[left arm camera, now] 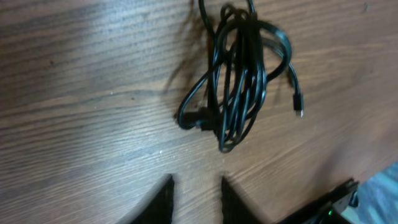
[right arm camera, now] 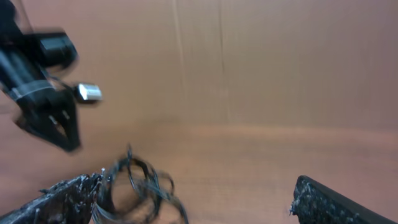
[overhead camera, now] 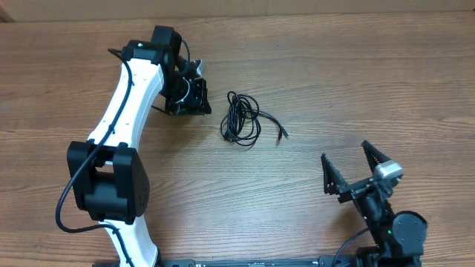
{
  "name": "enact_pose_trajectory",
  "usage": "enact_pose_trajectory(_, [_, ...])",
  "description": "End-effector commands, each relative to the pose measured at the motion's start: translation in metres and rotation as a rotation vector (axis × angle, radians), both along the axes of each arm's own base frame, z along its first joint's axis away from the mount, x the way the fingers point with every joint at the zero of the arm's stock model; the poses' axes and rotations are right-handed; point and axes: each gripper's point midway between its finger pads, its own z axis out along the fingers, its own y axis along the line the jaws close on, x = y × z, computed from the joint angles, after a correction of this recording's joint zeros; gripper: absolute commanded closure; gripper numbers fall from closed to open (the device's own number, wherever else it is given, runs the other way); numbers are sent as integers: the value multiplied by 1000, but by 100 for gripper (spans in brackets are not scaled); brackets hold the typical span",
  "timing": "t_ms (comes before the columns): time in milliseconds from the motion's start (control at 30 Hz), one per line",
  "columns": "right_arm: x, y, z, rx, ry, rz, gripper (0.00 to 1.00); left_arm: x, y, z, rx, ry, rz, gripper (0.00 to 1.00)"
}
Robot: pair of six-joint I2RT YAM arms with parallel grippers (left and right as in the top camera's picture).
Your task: Untangle cables
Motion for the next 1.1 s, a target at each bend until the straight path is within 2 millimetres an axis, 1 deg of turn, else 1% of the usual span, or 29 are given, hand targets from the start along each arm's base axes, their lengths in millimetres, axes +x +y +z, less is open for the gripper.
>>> enact_pose_trajectory(0, [-10, 0, 75, 36, -78, 9, 0, 3, -4, 16, 6, -57, -23, 36])
enact_pose_trajectory(33, [-9, 0, 85, 36, -68, 10, 0, 3, -5, 16, 5, -57, -23, 29])
enact_pose_trajectory(67, [-6, 0, 95, 35, -52, 10, 0, 3, -5, 16, 5, -57, -23, 25])
enact_pose_trajectory(133, [4, 1, 115, 33, -15, 9, 0, 2, -5, 16, 5, -53, -23, 17])
enact_pose_trajectory(167, [8, 1, 121, 32, 2, 10, 0, 1, -5, 16, 6, -49, -23, 16])
enact_pose_trajectory(200, [14, 4, 130, 30, 22, 23, 0, -1, -4, 15, 7, -40, -24, 20])
enact_pose_trajectory(233, [20, 8, 138, 27, 44, 47, 0, -3, -5, 15, 4, -33, -24, 31])
enact_pose_trajectory(300, [30, 16, 151, 23, 94, 93, 0, -5, -5, 15, 6, -24, -27, 45])
enact_pose_trajectory(333, [35, 19, 155, 22, 122, 110, 0, -6, -6, 15, 7, -21, -29, 60])
enact_pose_trajectory(367, [42, 23, 159, 22, 163, 130, 0, -7, -7, 15, 7, -19, -31, 78])
enact_pose_trajectory(400, [48, 25, 161, 23, 202, 142, 0, -8, -8, 15, 7, -19, -34, 91])
enact_pose_trajectory(433, [55, 27, 162, 24, 248, 151, 0, -8, -9, 14, 7, -17, -36, 96])
enact_pose_trajectory(567, [81, 29, 156, 28, 422, 152, 0, -14, -15, 11, 10, -4, -55, 96])
enact_pose_trajectory(633, [91, 36, 152, 36, 488, 191, 0, -16, -19, 8, 10, 0, -66, 96])
enact_pose_trajectory(667, [96, 42, 151, 42, 507, 226, 0, -17, -21, 6, 11, 1, -71, 91])
enact_pose_trajectory(733, [108, 46, 143, 48, 532, 251, 0, -19, -25, 3, 11, 0, -82, 64])
enact_pose_trajectory(767, [114, 47, 138, 49, 547, 251, 0, -19, -27, 1, 10, -5, -88, 62])
enact_pose_trajectory(867, [120, 53, 120, 63, 613, 290, 0, -21, -33, -3, 14, -5, -94, 58])
enact_pose_trajectory(933, [121, 62, 113, 79, 642, 352, 0, -23, -33, -7, 38, 8, -80, 58])
enact_pose_trajectory(967, [123, 65, 110, 86, 649, 376, 0, -24, -32, -10, 55, 14, -71, 59])
enact_pose_trajectory(1033, [127, 71, 108, 96, 651, 414, 5, -27, -30, -16, 95, 28, -57, 64])
enact_pose_trajectory(1067, [129, 76, 108, 118, 657, 449, 10, -30, -28, -23, 131, 43, -28, 67])
